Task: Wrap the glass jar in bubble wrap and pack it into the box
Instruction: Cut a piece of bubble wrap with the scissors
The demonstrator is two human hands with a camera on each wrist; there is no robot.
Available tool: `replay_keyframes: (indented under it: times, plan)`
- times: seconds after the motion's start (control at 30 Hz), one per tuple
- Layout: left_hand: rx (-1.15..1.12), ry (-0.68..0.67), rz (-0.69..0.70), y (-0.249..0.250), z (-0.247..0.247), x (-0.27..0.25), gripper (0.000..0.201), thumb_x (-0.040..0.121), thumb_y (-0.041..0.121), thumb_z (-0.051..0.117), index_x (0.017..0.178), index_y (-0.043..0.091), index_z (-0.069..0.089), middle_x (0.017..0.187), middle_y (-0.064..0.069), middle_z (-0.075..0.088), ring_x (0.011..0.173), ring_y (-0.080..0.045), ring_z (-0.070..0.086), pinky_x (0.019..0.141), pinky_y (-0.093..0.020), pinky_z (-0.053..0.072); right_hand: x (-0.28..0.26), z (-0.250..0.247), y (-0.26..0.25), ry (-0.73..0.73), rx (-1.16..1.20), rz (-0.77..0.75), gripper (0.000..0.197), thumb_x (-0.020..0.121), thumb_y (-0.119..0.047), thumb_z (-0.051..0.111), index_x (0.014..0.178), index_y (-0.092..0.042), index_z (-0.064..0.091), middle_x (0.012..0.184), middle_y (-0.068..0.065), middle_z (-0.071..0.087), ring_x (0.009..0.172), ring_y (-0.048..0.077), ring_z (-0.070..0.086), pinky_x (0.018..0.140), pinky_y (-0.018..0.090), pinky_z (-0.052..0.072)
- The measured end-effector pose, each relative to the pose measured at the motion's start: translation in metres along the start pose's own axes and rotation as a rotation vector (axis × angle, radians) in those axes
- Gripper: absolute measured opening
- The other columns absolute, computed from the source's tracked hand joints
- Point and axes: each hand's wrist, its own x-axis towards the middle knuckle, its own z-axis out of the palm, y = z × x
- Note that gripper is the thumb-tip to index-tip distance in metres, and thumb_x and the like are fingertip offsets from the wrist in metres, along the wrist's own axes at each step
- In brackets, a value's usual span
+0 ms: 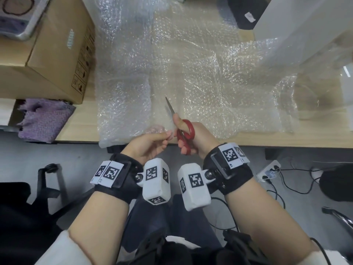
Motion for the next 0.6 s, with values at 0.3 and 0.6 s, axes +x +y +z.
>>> replay_keyframes:
  times: [0.3,0.6]
  plan:
    - [-0.027,-0.153,-0.069,0.005,-0.002,-0.002,0.013,0.073,0.014,0.06,0.074,0.007,0.07,0.066,0.001,0.069,0.048,0.0,0.057,0.052,-0.005,0.048,0.02,0.013,-0.016,0.055,-0.108,-0.019,0.059,0.079,-0.068,0.043,0.069,-0.012,0.056,0.05,0.006,0.058,0.037,0.013,0.052,0.032,0.016,0.033]
    - [0.004,-0.19,-0.165,0.005,-0.014,0.0,0.025,0.059,0.019,0.08,0.078,0.008,0.069,0.062,0.002,0.065,0.052,-0.004,0.058,0.057,-0.01,0.048,0.029,0.015,-0.032,0.088,0.042,-0.053,0.045,0.087,-0.052,0.051,0.076,-0.008,0.054,0.049,0.002,0.049,0.029,0.006,0.044,0.03,0.012,0.031]
